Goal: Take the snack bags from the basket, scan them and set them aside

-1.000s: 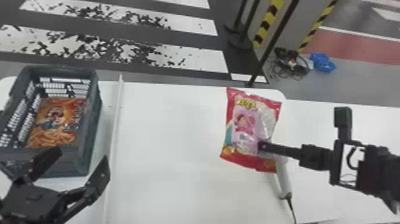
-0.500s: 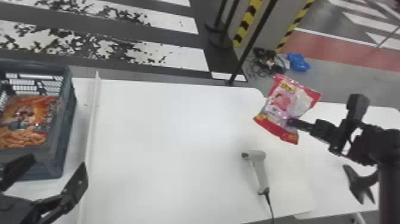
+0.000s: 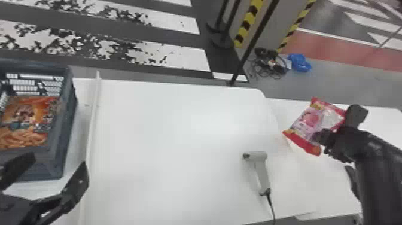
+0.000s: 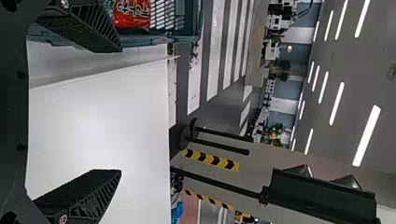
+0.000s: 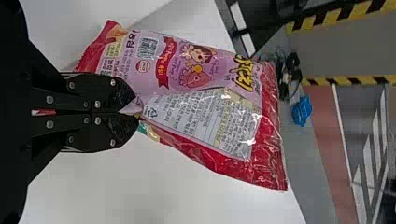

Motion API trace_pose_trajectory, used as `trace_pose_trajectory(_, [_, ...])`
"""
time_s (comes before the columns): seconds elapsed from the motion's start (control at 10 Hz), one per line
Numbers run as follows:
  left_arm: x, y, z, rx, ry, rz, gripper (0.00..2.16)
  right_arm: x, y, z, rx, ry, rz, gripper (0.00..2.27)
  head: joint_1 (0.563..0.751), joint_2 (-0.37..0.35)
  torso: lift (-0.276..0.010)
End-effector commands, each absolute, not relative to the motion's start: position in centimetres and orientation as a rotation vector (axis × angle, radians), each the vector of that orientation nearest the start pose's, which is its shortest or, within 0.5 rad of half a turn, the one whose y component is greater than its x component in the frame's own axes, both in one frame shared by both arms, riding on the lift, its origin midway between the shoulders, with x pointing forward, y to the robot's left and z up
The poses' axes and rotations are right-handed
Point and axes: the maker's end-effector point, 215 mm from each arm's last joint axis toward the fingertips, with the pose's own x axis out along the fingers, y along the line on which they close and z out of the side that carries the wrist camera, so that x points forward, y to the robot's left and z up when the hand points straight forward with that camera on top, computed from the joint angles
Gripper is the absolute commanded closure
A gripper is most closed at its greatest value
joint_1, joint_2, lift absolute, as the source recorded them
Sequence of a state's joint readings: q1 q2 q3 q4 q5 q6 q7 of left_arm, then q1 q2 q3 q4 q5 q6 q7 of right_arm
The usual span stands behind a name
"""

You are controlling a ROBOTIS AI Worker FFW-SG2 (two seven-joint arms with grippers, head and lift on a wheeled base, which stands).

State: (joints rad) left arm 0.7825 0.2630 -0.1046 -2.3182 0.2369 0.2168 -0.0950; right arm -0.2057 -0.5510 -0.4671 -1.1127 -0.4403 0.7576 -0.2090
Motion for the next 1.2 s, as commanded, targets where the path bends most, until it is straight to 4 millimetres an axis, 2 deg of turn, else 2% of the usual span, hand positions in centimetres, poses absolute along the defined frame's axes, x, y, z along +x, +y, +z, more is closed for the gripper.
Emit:
trace_pose_trajectory(0.0, [34.2,14.2,-36.9,-0.104,0.285,-0.357,0.07,43.3,-72.1,-49.6,0.232,0.769,-0.857,1.65,0.695,-0.35,-0.075])
trace_pose_trajectory(0.1, [34.2,14.1,-36.7,-0.105,0.279,-0.358,0.07,42.1,-72.9,-50.3,0.23,0.781,-0.918,1.65,0.695,-0.35,-0.075])
trace_pose_trajectory(0.2, [34.3,14.1,-36.6,-0.105,0.277,-0.359,0.07,41.5,-72.9,-51.1,0.236,0.807,-0.925,1.53,0.695,-0.35,-0.075])
trace_pose_trajectory(0.3, [34.3,14.1,-36.6,-0.105,0.276,-0.359,0.07,40.7,-72.5,-52.0,0.222,0.84,-0.925,0.61,0.695,-0.35,-0.075])
trace_pose_trajectory(0.4, [34.3,14.0,-36.4,-0.106,0.271,-0.361,0.07,39.8,-72.2,-52.4,0.212,0.865,-0.923,0.0,0.695,-0.35,-0.075])
trace_pose_trajectory(0.5, [34.4,13.9,-35.9,-0.107,0.264,-0.362,0.07,39.0,-71.8,-52.3,0.174,0.878,-0.925,0.0,0.695,-0.35,-0.075])
trace_pose_trajectory(0.6, [34.5,13.8,-35.6,-0.109,0.256,-0.363,0.07,39.5,-70.5,-51.4,0.121,0.819,-0.886,0.0,0.695,-0.35,-0.075])
trace_pose_trajectory(0.8, [34.4,13.5,-35.5,-0.111,0.255,-0.367,0.07,40.7,-66.0,-49.1,0.109,0.738,-0.802,0.04,0.695,-0.35,-0.075])
trace_pose_trajectory(0.9, [34.3,13.2,-35.6,-0.111,0.256,-0.37,0.07,41.8,-62.5,-46.9,0.122,0.657,-0.703,0.06,0.695,-0.35,-0.075])
trace_pose_trajectory(1.1, [34.5,13.3,-35.5,-0.107,0.253,-0.362,0.07,42.8,-52.8,-43.7,0.173,0.552,-0.485,0.08,0.695,-0.35,-0.075])
